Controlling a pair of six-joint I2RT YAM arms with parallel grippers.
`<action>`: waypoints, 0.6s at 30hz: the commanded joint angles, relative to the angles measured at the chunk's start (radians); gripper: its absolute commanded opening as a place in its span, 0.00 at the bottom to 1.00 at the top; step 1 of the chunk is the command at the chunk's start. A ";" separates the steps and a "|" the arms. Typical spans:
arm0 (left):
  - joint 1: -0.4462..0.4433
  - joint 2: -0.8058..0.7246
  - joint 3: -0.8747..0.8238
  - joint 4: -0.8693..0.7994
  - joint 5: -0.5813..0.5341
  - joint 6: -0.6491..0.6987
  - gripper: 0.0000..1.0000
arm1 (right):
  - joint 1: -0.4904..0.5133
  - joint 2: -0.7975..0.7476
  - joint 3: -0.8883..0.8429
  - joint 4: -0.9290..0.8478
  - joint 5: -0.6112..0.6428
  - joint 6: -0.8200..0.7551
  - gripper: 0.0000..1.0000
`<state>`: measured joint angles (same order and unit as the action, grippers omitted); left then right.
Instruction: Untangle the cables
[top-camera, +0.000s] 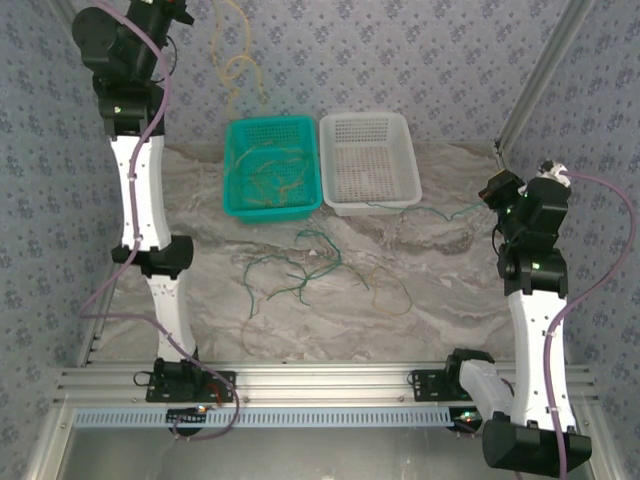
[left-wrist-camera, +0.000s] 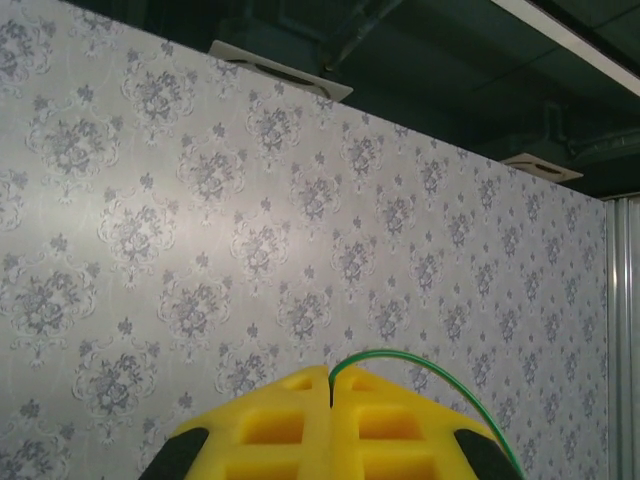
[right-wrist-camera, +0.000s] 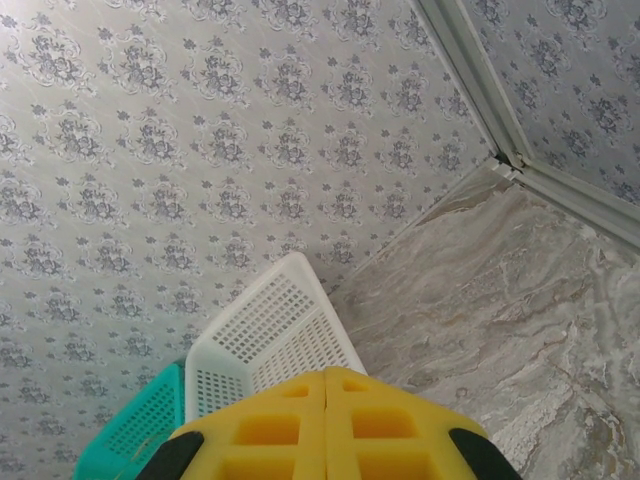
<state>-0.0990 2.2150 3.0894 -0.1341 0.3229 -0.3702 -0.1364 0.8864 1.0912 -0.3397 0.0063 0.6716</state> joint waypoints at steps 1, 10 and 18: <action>-0.001 0.023 0.004 -0.057 0.021 -0.041 0.00 | 0.008 -0.001 -0.003 0.027 0.022 -0.017 0.00; -0.083 0.070 -0.075 -0.418 -0.094 0.258 0.00 | 0.009 -0.026 -0.011 0.018 0.011 -0.026 0.00; -0.157 0.172 -0.077 -0.784 -0.330 0.261 0.00 | 0.011 -0.027 0.008 0.007 -0.008 -0.034 0.00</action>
<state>-0.2478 2.3623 3.0066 -0.7113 0.0998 -0.1200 -0.1318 0.8703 1.0908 -0.3397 0.0071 0.6571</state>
